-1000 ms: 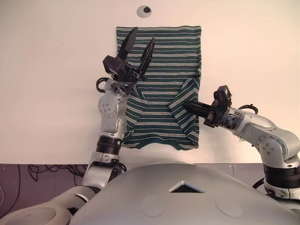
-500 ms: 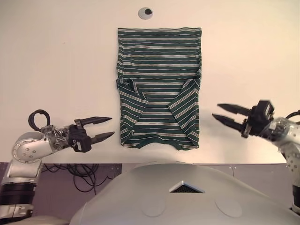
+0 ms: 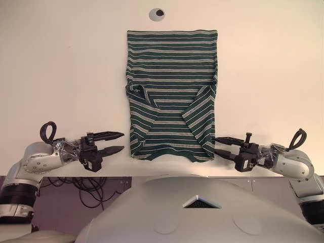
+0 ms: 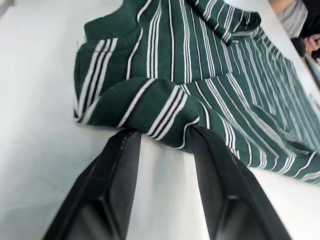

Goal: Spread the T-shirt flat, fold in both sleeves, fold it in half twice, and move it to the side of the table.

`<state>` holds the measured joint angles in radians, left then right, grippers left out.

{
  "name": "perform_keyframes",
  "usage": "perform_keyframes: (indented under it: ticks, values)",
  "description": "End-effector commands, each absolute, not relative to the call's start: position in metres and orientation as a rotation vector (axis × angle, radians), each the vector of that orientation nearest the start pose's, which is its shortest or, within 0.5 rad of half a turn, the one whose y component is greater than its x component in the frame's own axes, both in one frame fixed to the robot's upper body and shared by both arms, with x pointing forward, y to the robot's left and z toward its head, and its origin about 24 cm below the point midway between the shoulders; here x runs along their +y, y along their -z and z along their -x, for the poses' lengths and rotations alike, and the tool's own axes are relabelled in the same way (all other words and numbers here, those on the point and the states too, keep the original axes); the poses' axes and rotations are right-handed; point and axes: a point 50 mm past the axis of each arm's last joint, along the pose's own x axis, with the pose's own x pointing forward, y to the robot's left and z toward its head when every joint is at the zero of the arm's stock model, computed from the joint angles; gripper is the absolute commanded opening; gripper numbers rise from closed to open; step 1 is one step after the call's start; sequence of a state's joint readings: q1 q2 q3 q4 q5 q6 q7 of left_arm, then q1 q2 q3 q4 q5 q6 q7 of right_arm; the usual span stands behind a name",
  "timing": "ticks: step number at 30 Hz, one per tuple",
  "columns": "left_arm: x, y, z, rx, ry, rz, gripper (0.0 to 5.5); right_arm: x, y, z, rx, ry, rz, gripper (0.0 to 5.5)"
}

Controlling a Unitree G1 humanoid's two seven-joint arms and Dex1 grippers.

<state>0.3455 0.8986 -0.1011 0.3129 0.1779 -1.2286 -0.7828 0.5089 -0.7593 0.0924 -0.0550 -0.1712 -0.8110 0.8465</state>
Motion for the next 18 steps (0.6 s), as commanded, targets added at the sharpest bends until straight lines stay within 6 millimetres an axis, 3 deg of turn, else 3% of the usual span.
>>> perform_keyframes:
  ticks: [1,3,9,18]
  values:
    - [0.249,-0.001,-0.091,0.093,1.560,-0.915,2.46,-0.215,-0.005,-0.091,0.179,-1.422,0.866,1.76]
    - [0.246,0.003,-0.089,0.103,1.581,-0.902,2.46,-0.215,-0.004,-0.090,0.179,-1.433,0.871,1.76]
    - [0.235,0.012,-0.092,0.097,1.617,-0.899,1.27,-0.217,-0.002,-0.089,0.193,-1.471,0.882,1.81]
    - [0.230,0.012,-0.091,0.088,1.654,-0.891,0.55,-0.214,-0.002,-0.090,0.191,-1.492,0.877,0.10]
